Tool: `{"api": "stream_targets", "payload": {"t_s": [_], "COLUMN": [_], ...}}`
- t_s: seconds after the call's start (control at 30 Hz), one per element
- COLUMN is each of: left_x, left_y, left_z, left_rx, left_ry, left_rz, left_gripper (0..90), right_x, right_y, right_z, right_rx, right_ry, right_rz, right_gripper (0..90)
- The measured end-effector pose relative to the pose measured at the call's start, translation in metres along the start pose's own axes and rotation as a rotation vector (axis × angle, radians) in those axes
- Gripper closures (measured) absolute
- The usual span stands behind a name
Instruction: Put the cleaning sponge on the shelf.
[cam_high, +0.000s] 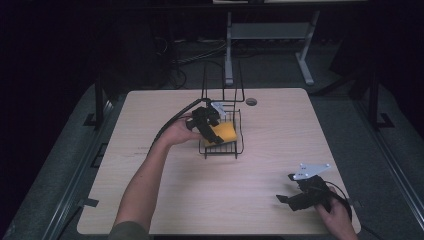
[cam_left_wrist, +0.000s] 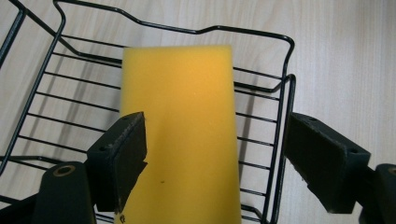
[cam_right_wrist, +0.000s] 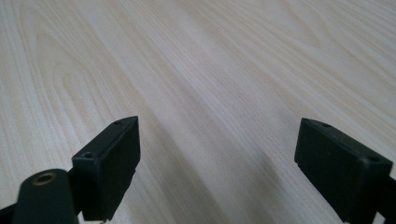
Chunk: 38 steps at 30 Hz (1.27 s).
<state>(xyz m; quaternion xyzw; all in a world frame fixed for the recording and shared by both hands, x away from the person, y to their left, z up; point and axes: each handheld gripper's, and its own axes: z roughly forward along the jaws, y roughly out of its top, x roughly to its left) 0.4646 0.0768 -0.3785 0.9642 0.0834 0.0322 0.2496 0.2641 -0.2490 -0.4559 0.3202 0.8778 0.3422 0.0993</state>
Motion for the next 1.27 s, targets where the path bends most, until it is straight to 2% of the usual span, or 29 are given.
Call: {"api": "stream_targets", "payload": {"t_s": [0.1,0.23,0.3,0.4,0.77,0.9,0.97,1.17,1.27], "left_x": [-0.005,-0.013,-0.018,-0.024,-0.057,-0.068,-0.075,-0.096,-0.108], "left_y": [-0.003,-0.007,-0.010,-0.015,-0.029,-0.035,-0.038,-0.053,-0.063], "left_z": [-0.002,-0.004,-0.004,-0.006,-0.019,-0.021,-0.023,-0.026,-0.027], "left_rx": [0.000,-0.012,-0.005,-0.014,-0.054,-0.049,-0.053,-0.063,-0.058], "left_ry": [0.012,0.012,0.005,0.009,0.027,0.023,0.037,0.026,0.036], "left_rz": [0.001,0.011,0.001,0.020,0.051,0.049,0.066,0.055,0.055], "left_gripper": [20.5,20.5,20.6,20.5,20.6,20.5,20.3,20.1,20.1], "right_x": [0.001,0.000,0.000,0.000,0.001,0.001,0.001,0.003,0.003], "right_y": [0.000,0.001,0.001,0.000,0.001,0.001,0.001,0.000,0.000], "right_z": [0.000,0.000,0.000,0.000,0.000,-0.001,-0.001,-0.001,-0.001], "right_rx": [0.001,0.001,0.001,0.005,0.002,0.004,0.004,0.002,0.004], "right_ry": [0.001,0.000,0.000,-0.005,-0.009,-0.010,-0.010,-0.012,-0.017], "right_rz": [-0.002,0.001,0.001,-0.006,-0.013,-0.016,-0.016,-0.019,-0.020], "right_gripper": [14.0,14.0,14.0,14.0,14.0,14.0,14.0,14.0,14.0]}}
